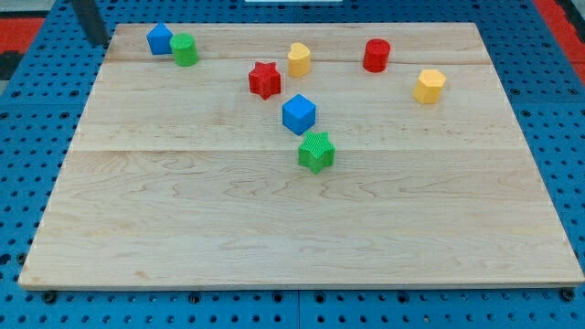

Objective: Arrange the green circle and triangle vertically

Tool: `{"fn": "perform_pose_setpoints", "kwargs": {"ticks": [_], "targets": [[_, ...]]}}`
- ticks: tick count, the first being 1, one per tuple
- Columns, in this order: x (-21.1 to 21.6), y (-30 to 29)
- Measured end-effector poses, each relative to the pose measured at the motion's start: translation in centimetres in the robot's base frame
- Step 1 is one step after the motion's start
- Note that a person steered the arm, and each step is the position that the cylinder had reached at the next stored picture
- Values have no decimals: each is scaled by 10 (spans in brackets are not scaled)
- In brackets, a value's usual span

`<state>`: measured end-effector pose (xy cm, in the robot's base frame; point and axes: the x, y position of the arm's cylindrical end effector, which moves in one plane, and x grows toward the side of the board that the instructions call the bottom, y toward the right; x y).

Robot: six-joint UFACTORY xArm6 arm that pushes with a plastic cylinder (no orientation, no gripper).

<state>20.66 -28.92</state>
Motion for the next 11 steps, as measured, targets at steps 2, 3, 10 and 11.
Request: {"fn": "perform_pose_setpoints", "kwargs": {"ticks": [2, 3, 10, 11], "targets": [[54, 72], [94, 79], [35, 138], [29, 176]]}}
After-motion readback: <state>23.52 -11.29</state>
